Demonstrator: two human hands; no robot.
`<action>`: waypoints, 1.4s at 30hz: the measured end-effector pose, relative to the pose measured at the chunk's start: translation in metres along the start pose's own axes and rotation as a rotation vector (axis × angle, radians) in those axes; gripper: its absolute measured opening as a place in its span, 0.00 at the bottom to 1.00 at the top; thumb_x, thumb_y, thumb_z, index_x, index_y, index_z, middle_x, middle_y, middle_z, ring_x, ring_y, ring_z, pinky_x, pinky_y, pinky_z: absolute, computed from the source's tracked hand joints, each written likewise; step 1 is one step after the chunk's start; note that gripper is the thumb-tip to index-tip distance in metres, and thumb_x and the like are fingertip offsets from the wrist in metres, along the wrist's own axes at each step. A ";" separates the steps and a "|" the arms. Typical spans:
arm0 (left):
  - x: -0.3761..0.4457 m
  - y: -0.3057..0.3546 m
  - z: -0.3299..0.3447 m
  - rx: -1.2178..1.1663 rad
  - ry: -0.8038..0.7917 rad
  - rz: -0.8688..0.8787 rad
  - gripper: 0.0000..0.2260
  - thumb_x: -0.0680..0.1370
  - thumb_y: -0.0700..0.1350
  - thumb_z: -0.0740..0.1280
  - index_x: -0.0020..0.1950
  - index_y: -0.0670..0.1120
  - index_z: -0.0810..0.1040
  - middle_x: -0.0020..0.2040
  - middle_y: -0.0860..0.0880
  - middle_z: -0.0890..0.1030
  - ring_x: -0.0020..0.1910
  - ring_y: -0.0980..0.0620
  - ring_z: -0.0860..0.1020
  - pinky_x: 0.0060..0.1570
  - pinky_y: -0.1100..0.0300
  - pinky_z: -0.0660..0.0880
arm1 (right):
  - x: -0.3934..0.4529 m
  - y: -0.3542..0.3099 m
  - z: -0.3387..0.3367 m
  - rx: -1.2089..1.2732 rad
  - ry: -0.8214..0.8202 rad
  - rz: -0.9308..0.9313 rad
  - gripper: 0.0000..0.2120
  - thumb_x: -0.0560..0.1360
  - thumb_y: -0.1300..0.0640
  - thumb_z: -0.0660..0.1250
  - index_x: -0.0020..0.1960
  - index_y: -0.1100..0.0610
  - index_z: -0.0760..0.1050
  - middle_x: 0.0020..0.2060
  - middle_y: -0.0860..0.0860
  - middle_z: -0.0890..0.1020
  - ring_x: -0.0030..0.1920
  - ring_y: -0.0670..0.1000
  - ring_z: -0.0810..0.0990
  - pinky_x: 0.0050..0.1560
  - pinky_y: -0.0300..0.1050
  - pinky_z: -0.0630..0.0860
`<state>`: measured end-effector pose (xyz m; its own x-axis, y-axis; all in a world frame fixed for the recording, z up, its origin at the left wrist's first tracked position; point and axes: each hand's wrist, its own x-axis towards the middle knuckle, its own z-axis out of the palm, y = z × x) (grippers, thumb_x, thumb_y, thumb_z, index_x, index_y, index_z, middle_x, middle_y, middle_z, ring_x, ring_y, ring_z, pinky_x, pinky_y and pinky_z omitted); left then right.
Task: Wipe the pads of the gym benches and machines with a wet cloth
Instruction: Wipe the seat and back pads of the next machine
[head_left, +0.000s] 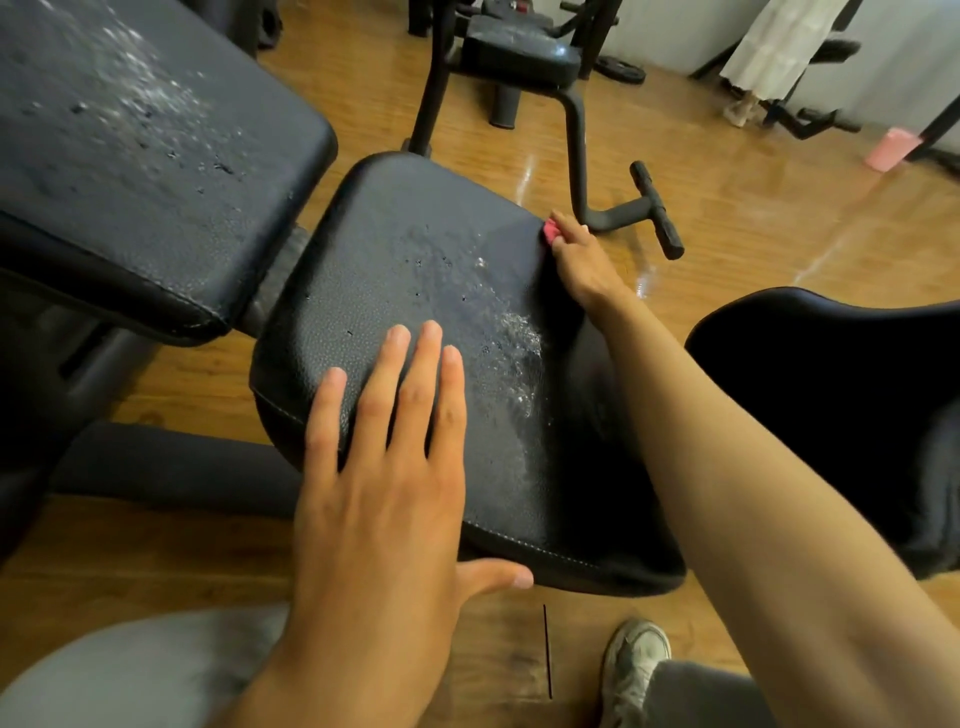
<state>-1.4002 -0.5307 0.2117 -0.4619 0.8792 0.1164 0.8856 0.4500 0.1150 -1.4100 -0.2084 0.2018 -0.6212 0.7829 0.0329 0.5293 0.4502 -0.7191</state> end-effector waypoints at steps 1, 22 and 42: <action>0.000 0.000 0.000 -0.011 0.005 -0.001 0.71 0.47 0.76 0.73 0.80 0.36 0.64 0.81 0.38 0.62 0.80 0.38 0.61 0.77 0.38 0.50 | -0.004 -0.005 0.002 -0.007 -0.006 -0.014 0.21 0.87 0.60 0.52 0.80 0.62 0.61 0.80 0.57 0.61 0.81 0.55 0.54 0.77 0.40 0.46; -0.001 -0.001 0.000 0.017 0.044 0.014 0.65 0.52 0.77 0.70 0.81 0.41 0.64 0.80 0.38 0.64 0.80 0.38 0.61 0.77 0.39 0.49 | -0.037 0.024 -0.004 -0.001 -0.038 -0.082 0.24 0.86 0.61 0.55 0.81 0.52 0.58 0.82 0.48 0.56 0.81 0.44 0.52 0.74 0.31 0.45; -0.004 0.000 0.002 0.072 0.100 0.013 0.64 0.58 0.78 0.69 0.84 0.43 0.56 0.83 0.38 0.56 0.82 0.38 0.53 0.78 0.38 0.46 | -0.158 0.016 0.010 0.039 -0.119 -0.141 0.25 0.86 0.61 0.54 0.81 0.46 0.59 0.81 0.41 0.55 0.76 0.32 0.46 0.81 0.41 0.44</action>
<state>-1.3984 -0.5337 0.2090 -0.4498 0.8668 0.2152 0.8910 0.4520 0.0417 -1.3093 -0.3294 0.1777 -0.7527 0.6561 0.0544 0.4110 0.5328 -0.7397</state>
